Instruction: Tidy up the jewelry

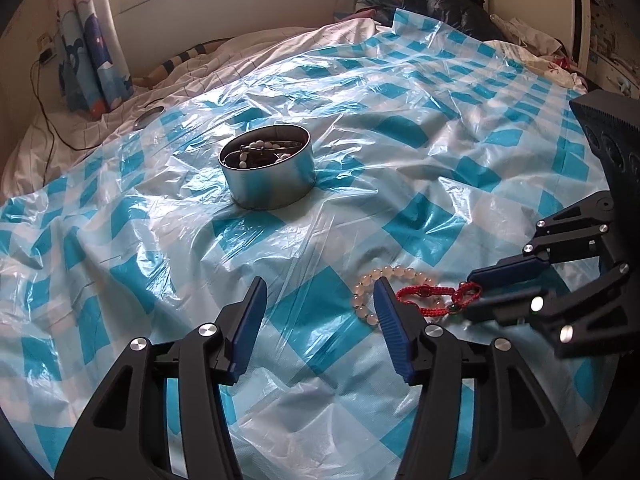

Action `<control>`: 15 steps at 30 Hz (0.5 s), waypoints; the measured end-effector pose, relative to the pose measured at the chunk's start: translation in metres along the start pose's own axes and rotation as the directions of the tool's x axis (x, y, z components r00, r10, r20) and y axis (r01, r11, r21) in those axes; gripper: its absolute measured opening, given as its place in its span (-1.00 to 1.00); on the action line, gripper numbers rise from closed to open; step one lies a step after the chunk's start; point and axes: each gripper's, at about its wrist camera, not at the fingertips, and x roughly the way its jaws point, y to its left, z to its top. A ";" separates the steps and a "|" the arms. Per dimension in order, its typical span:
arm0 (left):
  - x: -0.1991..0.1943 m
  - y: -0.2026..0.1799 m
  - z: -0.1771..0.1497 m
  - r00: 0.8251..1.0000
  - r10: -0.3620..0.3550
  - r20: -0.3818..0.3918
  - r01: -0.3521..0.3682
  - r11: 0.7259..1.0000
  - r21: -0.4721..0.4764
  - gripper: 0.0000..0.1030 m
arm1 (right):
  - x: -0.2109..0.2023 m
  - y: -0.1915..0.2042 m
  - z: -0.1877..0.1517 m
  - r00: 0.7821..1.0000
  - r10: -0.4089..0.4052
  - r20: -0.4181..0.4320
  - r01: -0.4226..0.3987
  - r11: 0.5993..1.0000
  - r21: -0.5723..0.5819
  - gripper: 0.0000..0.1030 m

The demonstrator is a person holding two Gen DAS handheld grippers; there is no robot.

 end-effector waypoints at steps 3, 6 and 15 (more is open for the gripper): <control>0.000 -0.001 0.000 1.000 0.005 0.002 -0.005 1.000 0.009 0.04 | -0.006 -0.004 0.000 0.999 0.026 0.026 -0.027 0.999 0.031 -0.79; -0.001 -0.003 0.001 1.000 0.012 0.009 -0.012 1.000 0.021 0.07 | -0.014 -0.014 0.001 0.997 0.053 0.062 -0.058 0.995 0.082 -0.83; 0.001 -0.007 0.000 1.000 0.024 0.007 -0.024 0.998 0.050 0.13 | -0.030 -0.036 0.006 0.988 0.051 0.144 -0.078 0.979 0.190 -0.85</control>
